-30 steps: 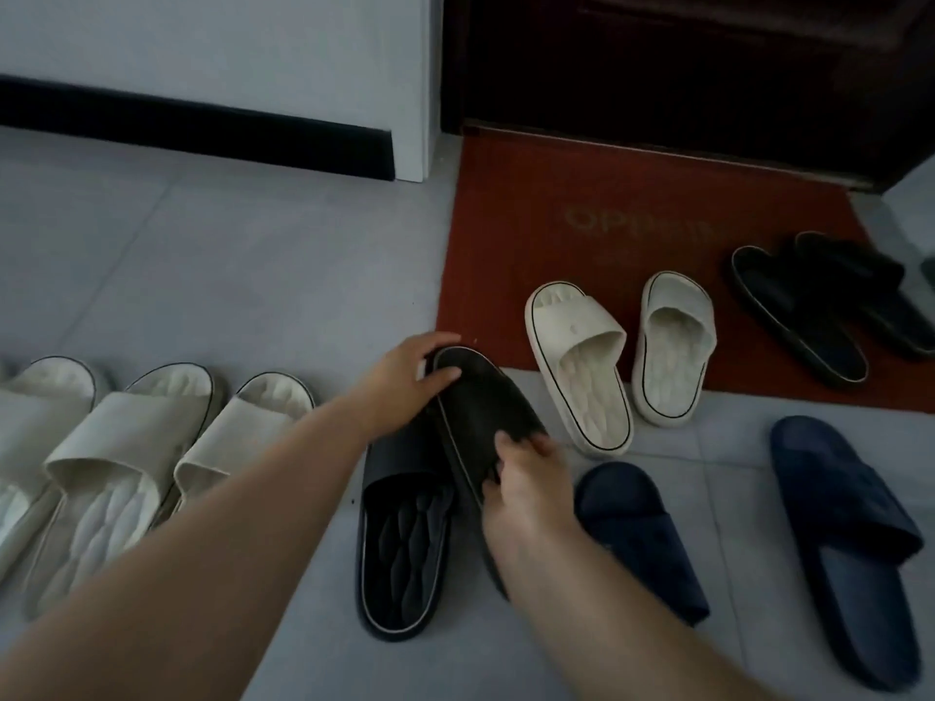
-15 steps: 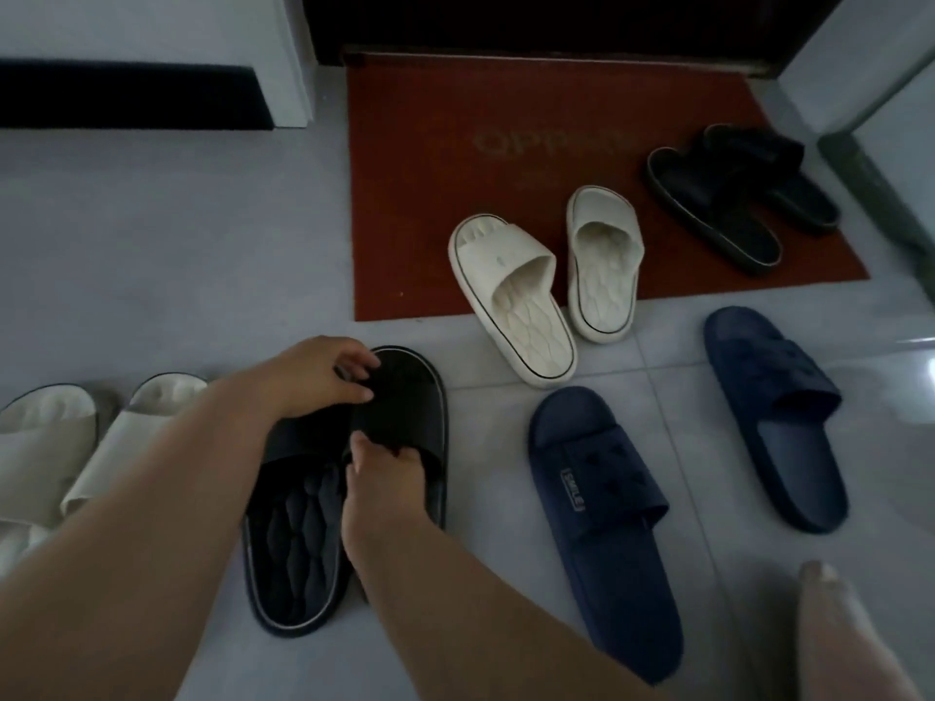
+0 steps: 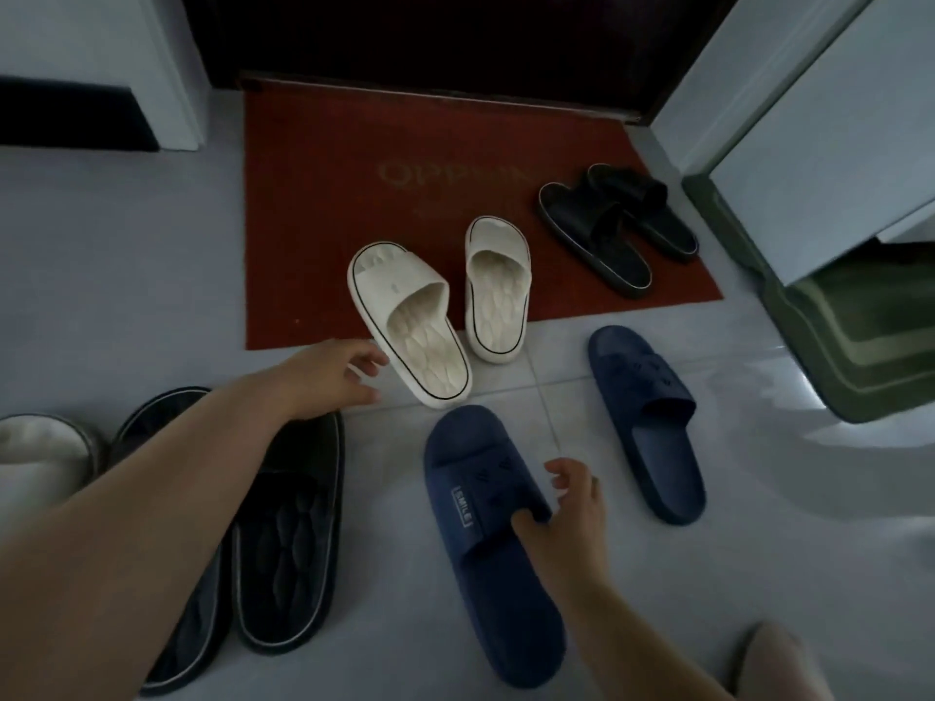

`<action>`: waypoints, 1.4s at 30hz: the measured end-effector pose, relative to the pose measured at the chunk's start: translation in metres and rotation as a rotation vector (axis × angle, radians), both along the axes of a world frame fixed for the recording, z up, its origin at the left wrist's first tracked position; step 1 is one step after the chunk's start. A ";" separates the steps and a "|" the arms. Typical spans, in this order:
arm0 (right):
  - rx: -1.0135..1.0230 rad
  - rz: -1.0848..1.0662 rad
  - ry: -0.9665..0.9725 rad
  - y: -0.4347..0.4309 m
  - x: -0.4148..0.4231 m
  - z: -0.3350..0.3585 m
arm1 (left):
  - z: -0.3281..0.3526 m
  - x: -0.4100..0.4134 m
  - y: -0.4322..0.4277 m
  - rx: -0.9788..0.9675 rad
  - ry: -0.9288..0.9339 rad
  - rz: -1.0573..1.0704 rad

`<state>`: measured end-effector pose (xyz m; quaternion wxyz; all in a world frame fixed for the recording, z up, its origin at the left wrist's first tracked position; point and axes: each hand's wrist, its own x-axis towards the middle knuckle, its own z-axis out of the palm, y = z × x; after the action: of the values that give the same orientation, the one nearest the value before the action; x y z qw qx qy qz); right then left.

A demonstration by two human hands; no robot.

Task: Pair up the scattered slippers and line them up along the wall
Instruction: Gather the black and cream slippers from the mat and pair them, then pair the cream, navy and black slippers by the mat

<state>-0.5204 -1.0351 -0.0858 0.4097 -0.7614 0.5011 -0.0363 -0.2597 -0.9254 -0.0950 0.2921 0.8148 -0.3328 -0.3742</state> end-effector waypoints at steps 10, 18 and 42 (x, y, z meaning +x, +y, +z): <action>-0.057 0.429 0.236 -0.011 0.034 -0.029 | -0.010 -0.025 -0.036 0.007 -0.012 0.112; -0.136 0.286 0.229 -0.085 0.009 -0.031 | -0.010 -0.020 -0.063 -0.076 -0.117 0.204; -0.089 0.901 0.285 -0.150 0.136 -0.045 | -0.016 -0.015 -0.049 0.002 -0.210 0.353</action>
<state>-0.3844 -1.1847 -0.1305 0.2788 -0.9171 0.1700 0.2285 -0.2750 -0.9746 -0.1110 0.3162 0.8952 -0.2132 -0.2306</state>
